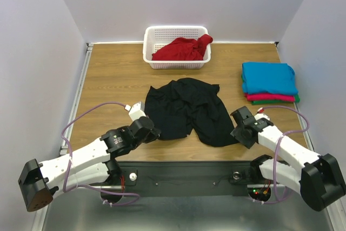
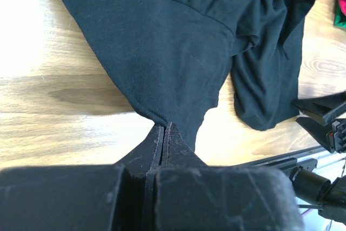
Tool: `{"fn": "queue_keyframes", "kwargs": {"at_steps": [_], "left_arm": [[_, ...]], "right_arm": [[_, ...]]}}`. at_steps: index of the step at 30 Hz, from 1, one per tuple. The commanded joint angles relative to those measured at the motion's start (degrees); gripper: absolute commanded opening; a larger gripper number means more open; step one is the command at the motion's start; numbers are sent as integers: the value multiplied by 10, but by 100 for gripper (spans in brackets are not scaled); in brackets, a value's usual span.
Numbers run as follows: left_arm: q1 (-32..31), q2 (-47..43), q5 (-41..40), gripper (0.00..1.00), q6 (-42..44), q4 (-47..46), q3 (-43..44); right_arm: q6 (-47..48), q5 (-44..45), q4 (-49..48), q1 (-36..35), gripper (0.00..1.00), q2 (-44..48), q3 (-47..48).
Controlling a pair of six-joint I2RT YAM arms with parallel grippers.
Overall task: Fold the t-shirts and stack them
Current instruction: Flatten the tshirt out
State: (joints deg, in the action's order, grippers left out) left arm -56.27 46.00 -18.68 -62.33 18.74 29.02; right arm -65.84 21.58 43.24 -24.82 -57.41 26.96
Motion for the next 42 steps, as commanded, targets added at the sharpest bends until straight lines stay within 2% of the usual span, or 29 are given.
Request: {"fn": "queue_keyframes", "kwargs": {"at_steps": [1, 2, 3, 8, 11, 14, 16, 17, 22, 28, 32, 35, 36, 42], "left_arm": [[-3, -6, -20, 0, -9, -5, -8], [-3, -6, -25, 0, -10, 0, -6], [-3, -6, -27, 0, -10, 6, -6], [-3, -13, -38, 0, -10, 6, -5], [-3, -15, -43, 0, -10, 9, -1], [-3, -20, -50, 0, -11, 17, 0], [-3, -24, -53, 0, -13, 23, 2], [-3, -28, -56, 0, -11, 23, 6], [-3, -42, -74, 0, 20, 38, 58], [-3, -70, -135, 0, 94, 56, 226], [-3, -84, -144, 0, 212, 8, 354], [-3, -76, -145, 0, 263, 2, 428], [-3, -74, -149, 0, 272, 2, 474], [-3, -64, -152, 0, 323, 20, 615]], "right_arm": [[4, -7, -53, -1, 55, -51, -1], [7, -13, -61, -1, 52, -65, -1], [9, -24, -64, -1, 45, -69, -2], [12, -58, -103, -1, 32, -70, -23], [17, -63, -115, -1, 28, -64, -24], [25, -55, -118, -1, 19, -58, -21], [30, -46, -119, -1, 3, -47, -15], [34, -38, -119, -1, 0, -40, -10], [83, -7, -118, -1, 0, 31, 78], [158, 85, -118, -1, 1, 125, 217], [194, 115, -111, -1, 0, 124, 365], [221, 136, -110, -1, 0, 121, 430], [229, 154, -110, -1, 0, 121, 469], [287, 223, -109, -1, 0, 137, 578]]}}
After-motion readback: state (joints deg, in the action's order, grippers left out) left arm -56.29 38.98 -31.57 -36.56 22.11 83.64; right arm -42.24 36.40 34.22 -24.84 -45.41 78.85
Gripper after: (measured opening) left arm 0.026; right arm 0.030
